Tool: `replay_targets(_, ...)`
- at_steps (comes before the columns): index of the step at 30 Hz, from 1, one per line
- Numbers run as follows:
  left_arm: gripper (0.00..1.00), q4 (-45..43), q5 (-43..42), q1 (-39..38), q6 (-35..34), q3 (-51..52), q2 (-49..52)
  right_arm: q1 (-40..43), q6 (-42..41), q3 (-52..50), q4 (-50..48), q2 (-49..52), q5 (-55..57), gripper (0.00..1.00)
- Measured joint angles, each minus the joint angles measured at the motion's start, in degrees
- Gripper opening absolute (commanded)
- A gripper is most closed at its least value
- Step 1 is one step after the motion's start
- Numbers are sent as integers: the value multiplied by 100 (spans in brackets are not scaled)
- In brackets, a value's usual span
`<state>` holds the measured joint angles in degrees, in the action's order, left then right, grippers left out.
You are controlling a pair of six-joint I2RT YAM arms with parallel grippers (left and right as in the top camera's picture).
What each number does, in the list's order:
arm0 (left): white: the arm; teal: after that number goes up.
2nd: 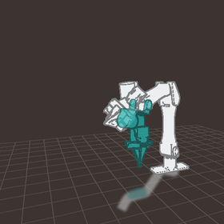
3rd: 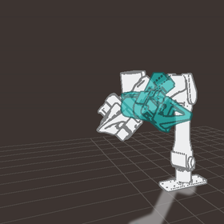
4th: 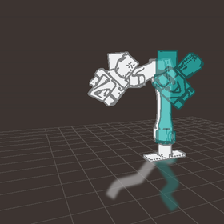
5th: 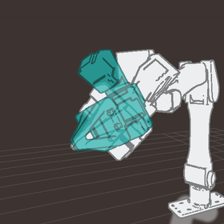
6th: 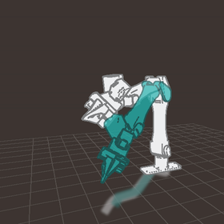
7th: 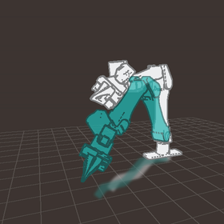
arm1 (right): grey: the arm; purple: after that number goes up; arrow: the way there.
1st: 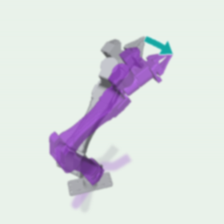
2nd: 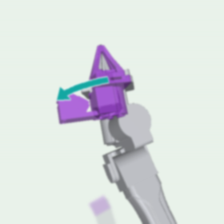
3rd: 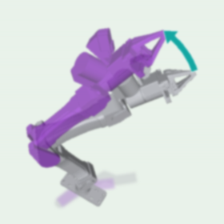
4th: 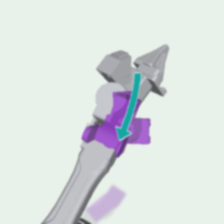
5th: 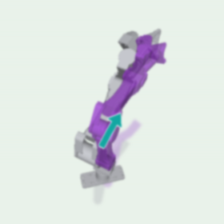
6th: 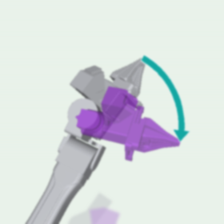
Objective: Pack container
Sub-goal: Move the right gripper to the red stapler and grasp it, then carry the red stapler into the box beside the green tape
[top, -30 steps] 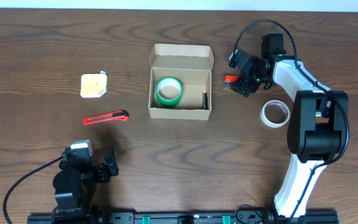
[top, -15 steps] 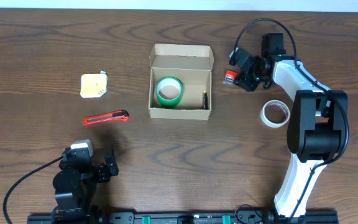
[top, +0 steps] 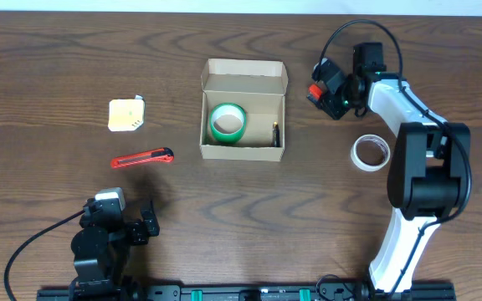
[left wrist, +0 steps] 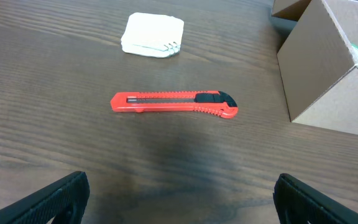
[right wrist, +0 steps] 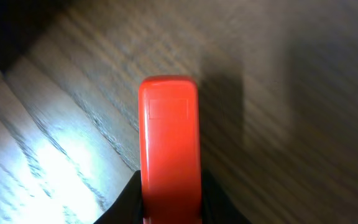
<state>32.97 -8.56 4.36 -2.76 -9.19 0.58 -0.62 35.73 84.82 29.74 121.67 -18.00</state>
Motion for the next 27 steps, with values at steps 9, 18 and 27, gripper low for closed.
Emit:
replay_targets(9,95,0,0,0,0,0,0,-173,-1937,181,133,-1615,-24,1)
replay_targets(18,95,0,0,0,0,0,0,-1346,-4116,269,828,-2599,413,1)
replay_targets(27,96,0,0,0,0,0,0,-2719,-6642,271,1746,-2492,2463,1)
